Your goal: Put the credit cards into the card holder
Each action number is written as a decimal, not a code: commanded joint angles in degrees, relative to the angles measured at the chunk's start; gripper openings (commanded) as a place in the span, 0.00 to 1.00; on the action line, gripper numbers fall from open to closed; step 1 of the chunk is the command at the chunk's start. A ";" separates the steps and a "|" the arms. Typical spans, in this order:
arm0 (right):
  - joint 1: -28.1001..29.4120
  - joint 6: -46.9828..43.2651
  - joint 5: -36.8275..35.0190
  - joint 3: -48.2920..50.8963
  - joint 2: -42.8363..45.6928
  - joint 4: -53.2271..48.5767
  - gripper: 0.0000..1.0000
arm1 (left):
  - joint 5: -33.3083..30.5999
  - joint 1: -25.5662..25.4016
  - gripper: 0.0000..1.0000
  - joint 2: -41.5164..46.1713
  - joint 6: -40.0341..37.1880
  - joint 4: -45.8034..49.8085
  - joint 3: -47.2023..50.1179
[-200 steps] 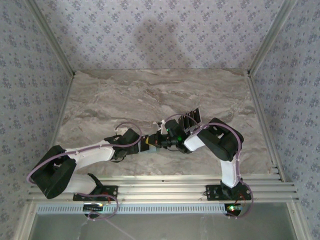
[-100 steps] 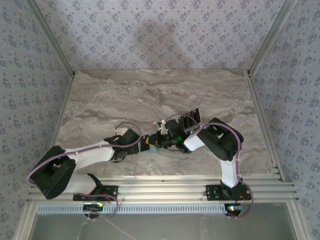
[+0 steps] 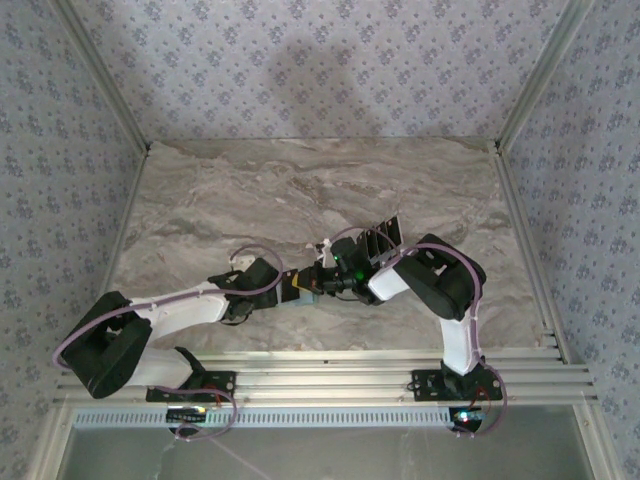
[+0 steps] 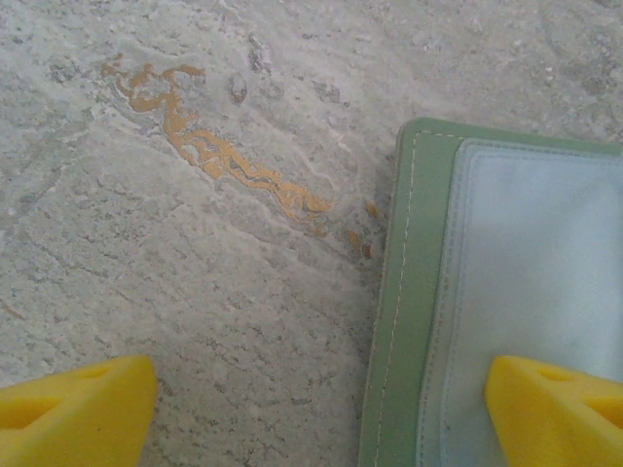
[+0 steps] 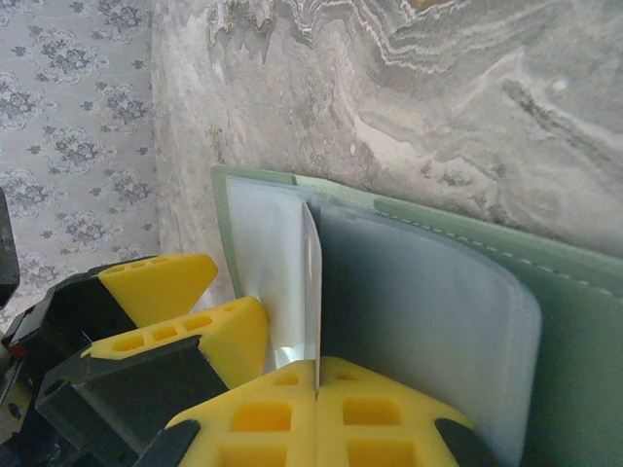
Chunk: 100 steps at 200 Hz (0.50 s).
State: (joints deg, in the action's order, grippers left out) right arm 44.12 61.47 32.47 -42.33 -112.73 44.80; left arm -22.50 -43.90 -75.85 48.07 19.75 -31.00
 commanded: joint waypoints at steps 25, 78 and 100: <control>-0.78 -2.00 -0.82 -0.87 -1.19 -4.62 0.00 | -0.17 -0.13 0.88 -0.43 0.11 3.02 1.39; -0.48 -3.53 -1.01 -2.36 -1.27 -6.96 0.00 | -0.05 -0.09 0.88 -0.61 0.11 2.83 1.38; -0.01 -3.89 -0.87 -2.98 -1.35 -7.69 0.00 | 0.07 -0.11 0.88 -0.70 0.10 2.75 1.38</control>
State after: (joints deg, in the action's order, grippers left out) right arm 43.97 59.70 33.10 -43.97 -112.73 41.67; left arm -22.50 -43.90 -75.85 48.10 19.68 -30.96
